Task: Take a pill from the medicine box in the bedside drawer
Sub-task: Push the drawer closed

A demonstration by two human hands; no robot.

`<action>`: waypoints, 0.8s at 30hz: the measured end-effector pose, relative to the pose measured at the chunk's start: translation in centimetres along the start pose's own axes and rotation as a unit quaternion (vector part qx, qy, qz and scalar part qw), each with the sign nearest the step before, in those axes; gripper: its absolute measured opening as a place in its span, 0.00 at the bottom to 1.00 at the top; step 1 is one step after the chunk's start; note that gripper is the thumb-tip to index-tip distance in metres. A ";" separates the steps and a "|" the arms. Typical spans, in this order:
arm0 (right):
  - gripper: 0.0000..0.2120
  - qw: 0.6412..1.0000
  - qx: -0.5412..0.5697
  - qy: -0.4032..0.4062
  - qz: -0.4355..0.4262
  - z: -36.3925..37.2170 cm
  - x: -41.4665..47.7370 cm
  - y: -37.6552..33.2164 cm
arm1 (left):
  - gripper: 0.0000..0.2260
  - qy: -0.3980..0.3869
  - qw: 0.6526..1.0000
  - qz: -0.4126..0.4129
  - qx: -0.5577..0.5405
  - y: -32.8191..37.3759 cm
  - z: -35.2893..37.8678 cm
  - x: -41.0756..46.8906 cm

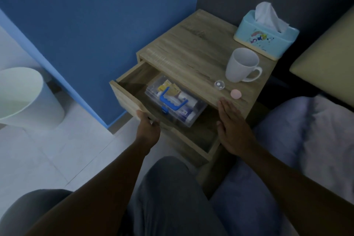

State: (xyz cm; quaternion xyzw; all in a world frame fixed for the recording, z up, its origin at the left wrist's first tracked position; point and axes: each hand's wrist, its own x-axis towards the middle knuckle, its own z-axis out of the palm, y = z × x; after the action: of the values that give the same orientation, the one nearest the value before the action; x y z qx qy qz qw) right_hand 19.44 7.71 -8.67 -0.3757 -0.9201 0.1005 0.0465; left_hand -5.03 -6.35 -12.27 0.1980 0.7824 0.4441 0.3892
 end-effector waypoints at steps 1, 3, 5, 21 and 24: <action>0.30 1.000 0.003 0.006 -0.001 0.1 0.0 0.0 | 0.31 -0.003 1.000 0.002 -0.004 0.2 0.3 0.4; 0.29 1.000 0.013 0.010 0.006 0.3 -0.1 0.0 | 0.33 -0.016 1.000 0.004 -0.015 0.7 1.0 1.3; 0.29 0.999 0.026 0.011 0.017 0.5 -0.1 0.0 | 0.34 -0.026 0.999 0.005 -0.032 1.3 1.6 2.2; 0.28 0.997 0.006 0.065 0.053 1.5 0.0 -0.9 | 0.36 -0.038 0.995 0.018 -0.089 5.1 7.2 7.4; 0.27 0.996 0.002 0.071 0.051 1.5 0.0 -1.0 | 0.36 -0.032 0.995 0.024 -0.088 5.5 8.0 7.9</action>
State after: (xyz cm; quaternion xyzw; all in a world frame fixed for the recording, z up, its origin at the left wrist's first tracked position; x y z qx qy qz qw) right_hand 18.53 6.78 -9.87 -0.4278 -0.8942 0.0777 0.1068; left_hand -3.83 6.04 -13.44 0.1957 0.7225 0.5135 0.4195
